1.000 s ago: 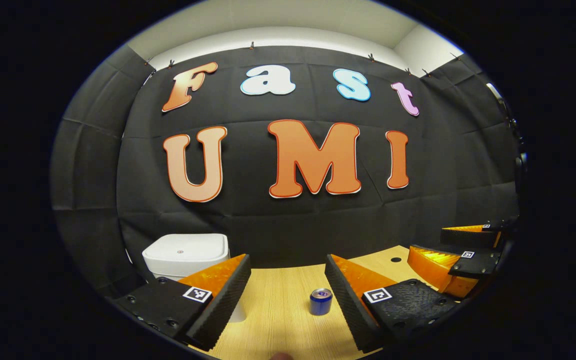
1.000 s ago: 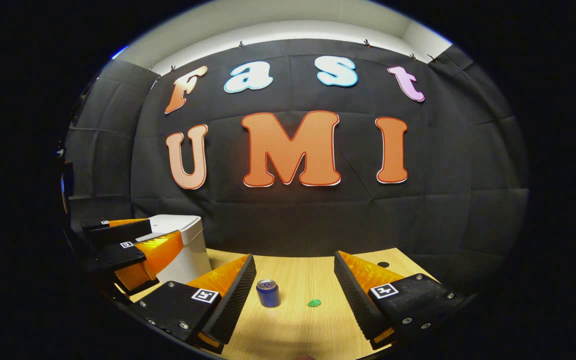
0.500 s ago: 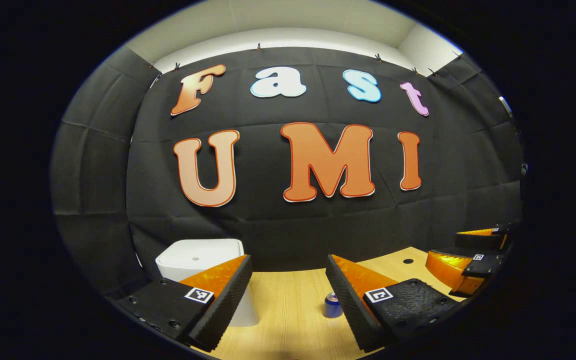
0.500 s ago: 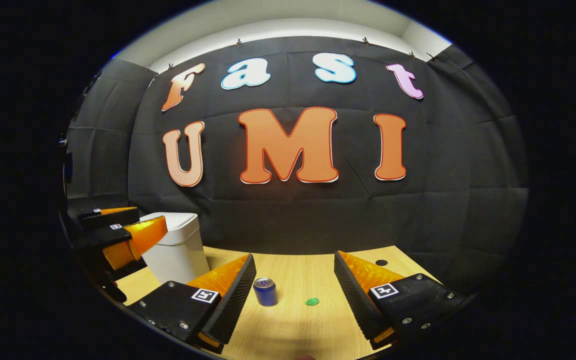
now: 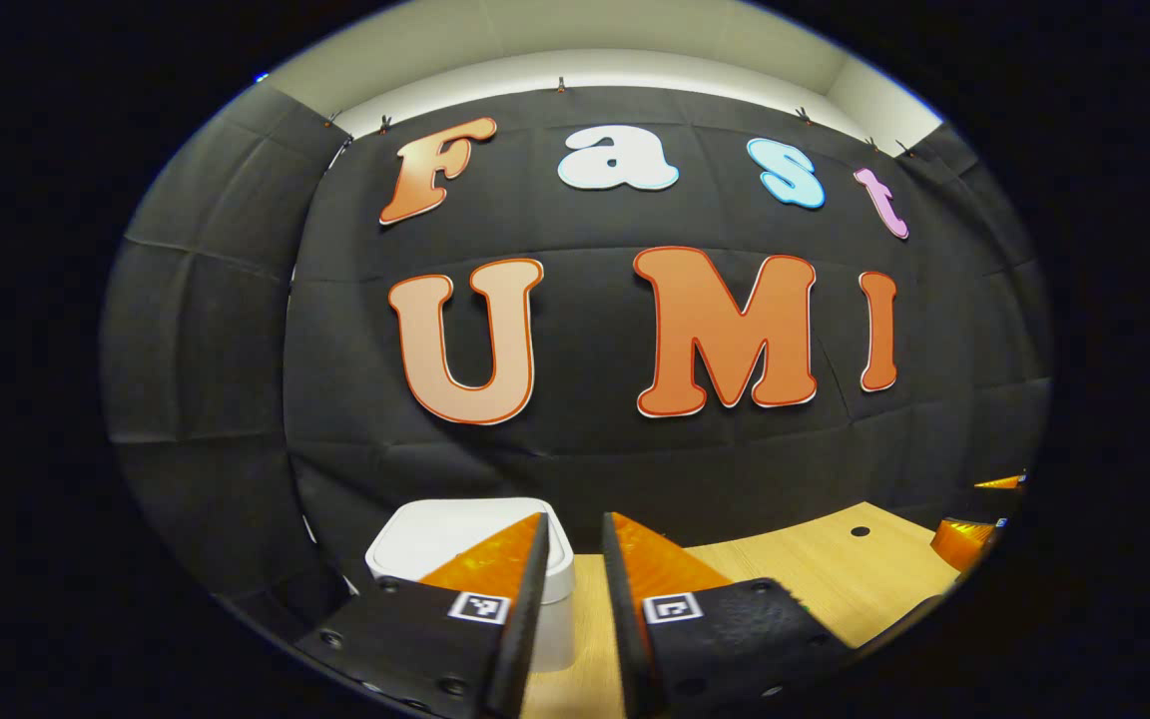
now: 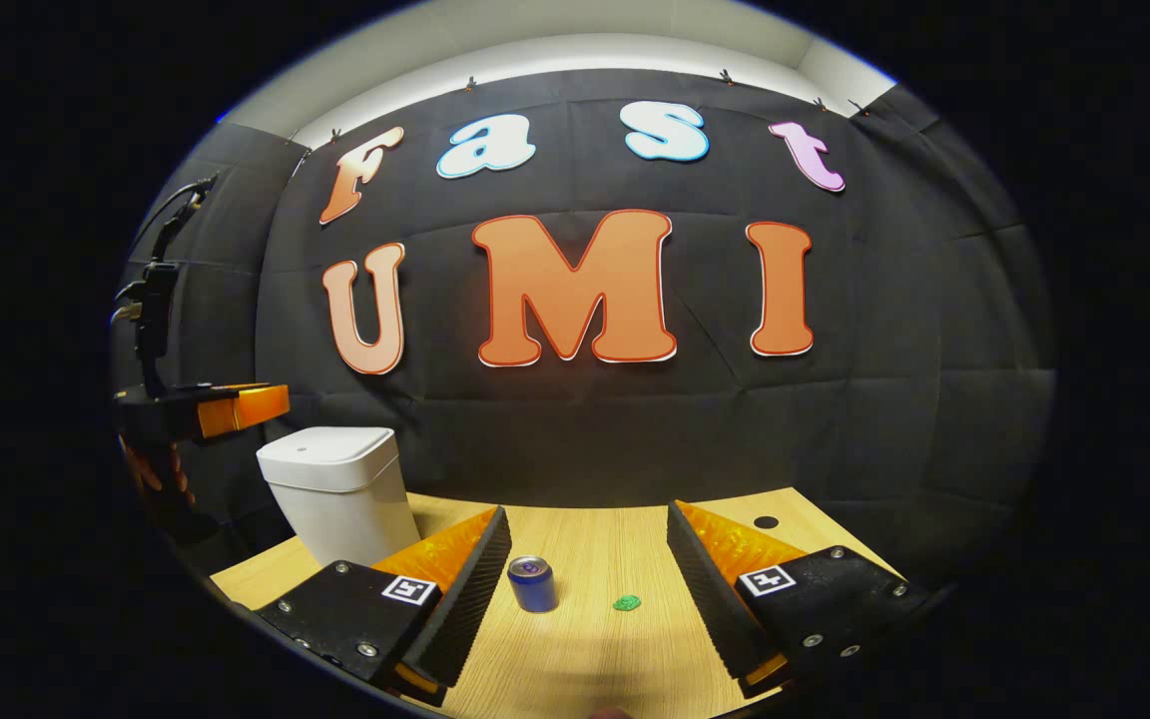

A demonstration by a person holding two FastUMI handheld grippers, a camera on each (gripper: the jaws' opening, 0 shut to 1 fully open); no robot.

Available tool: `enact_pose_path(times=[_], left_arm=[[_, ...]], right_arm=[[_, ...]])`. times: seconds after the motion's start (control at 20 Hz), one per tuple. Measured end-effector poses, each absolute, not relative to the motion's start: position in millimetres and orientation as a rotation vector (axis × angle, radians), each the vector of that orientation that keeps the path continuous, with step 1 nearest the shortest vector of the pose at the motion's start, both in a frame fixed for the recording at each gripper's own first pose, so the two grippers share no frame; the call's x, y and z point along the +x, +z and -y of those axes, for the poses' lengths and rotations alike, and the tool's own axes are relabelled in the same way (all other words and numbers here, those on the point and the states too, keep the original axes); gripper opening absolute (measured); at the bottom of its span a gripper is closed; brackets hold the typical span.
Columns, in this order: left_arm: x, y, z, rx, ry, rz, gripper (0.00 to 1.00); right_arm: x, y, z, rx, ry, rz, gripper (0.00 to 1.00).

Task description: Press the lid of the desktop garbage bin to open it, pick up the crumpled paper on the desktop and throw it into the bin, then pick up the pop can on the desktop and drop it into the bin, and finally close the garbage bin lid.

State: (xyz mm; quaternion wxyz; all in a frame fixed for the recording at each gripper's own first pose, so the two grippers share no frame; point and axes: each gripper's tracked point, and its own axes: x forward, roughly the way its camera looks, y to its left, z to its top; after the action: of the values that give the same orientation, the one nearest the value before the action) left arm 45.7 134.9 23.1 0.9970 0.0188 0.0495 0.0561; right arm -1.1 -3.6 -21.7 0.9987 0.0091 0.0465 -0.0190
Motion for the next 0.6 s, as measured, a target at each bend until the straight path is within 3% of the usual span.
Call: enact_pose_path(times=[0.05,0.15,0.3,0.45,0.6], left_arm=[[57.5,19.1,-150.1,0.01,0.121,-0.126,0.17],[80.6,9.6,-189.4,-0.08,0.141,-0.204,0.0],[100.2,-25.6,-237.9,-0.164,0.16,-0.381,0.0],[115.2,-54.9,-248.1,-0.214,0.053,-0.457,0.0],[116.3,-82.6,-265.8,-0.176,0.059,-0.532,0.0]], right_arm=[[-0.2,-20.8,4.5,0.019,-0.04,-0.091,0.94],[0.3,-19.2,5.6,0.017,-0.042,-0.087,0.94],[0.3,-20.8,8.5,0.01,-0.048,-0.089,0.94],[-0.8,-27.4,13.9,0.014,-0.06,-0.103,0.94],[-3.4,-35.2,20.3,0.019,-0.073,-0.119,0.94]])
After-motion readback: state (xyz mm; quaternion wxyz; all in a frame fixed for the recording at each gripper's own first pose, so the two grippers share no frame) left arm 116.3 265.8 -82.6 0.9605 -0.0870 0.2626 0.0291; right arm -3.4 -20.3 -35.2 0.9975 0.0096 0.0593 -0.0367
